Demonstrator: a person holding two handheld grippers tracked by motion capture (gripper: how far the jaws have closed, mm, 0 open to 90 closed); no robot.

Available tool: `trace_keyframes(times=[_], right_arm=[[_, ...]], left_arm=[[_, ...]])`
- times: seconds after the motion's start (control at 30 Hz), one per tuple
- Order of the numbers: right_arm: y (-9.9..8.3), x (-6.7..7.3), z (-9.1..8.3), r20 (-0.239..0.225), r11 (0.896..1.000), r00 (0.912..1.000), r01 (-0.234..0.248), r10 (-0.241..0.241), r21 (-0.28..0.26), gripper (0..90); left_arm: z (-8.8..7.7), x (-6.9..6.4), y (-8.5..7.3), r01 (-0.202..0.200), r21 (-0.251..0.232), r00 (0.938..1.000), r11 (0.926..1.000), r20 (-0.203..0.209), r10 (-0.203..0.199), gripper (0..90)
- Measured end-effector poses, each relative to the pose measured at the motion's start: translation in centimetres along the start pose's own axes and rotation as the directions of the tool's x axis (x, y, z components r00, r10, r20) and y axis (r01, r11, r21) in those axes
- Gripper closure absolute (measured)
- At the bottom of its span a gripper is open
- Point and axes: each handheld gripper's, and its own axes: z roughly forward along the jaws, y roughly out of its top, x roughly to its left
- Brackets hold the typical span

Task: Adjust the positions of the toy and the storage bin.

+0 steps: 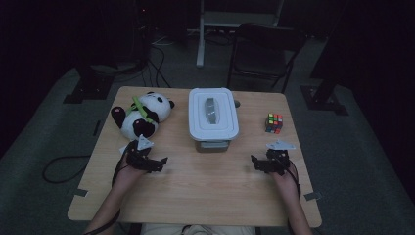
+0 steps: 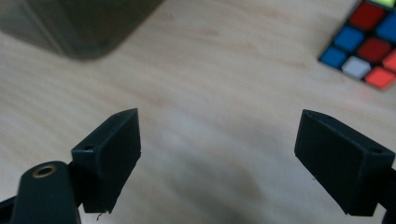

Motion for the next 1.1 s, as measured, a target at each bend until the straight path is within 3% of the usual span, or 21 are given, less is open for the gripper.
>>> trace_keyframes(times=[0.07, 0.2, 0.37, 0.7, 0.9, 1.1], right_arm=[[0.3, 0.0, 0.2, -0.001, 1.0, 1.0, 0.004, -0.004, -0.002, 14.4], [2.1, -0.3, 1.5, -0.011, 1.0, 0.9999, 0.012, -0.012, -0.021, 14.5], [3.2, -0.6, 2.7, -0.037, 1.0, 0.9993, 0.0, -0.001, -0.019, 14.6], [5.1, -0.8, 5.5, -0.032, 0.999, 0.9995, -0.003, 0.001, -0.046, 14.9], [6.2, -0.9, 7.3, -0.033, 0.999, 0.9991, -0.029, 0.027, -0.045, 14.9], [7.3, -1.2, 8.7, -0.03, 0.996, 0.9982, -0.054, 0.053, -0.064, 14.9]], left_arm=[[0.6, -0.2, 0.8, -0.003, -0.012, 1.0, 0.9999, -0.008, 0.003, 0.4], [1.6, -0.4, 2.0, -0.004, -0.054, 0.9999, 0.9986, 0.014, 0.005, 0.5], [3.1, -1.0, 3.6, -0.002, -0.067, 0.9995, 0.9977, 0.03, 0.004, 0.5], [5.9, -0.4, 6.6, -0.016, -0.041, 0.9992, 0.999, -0.037, 0.015, 0.5], [7.8, -0.3, 8.2, -0.001, -0.03, 0.9981, 0.9995, -0.061, -0.001, 0.5], [9.4, 0.2, 9.4, 0.039, -0.028, 0.9941, 0.9989, -0.1, -0.042, 0.5]])
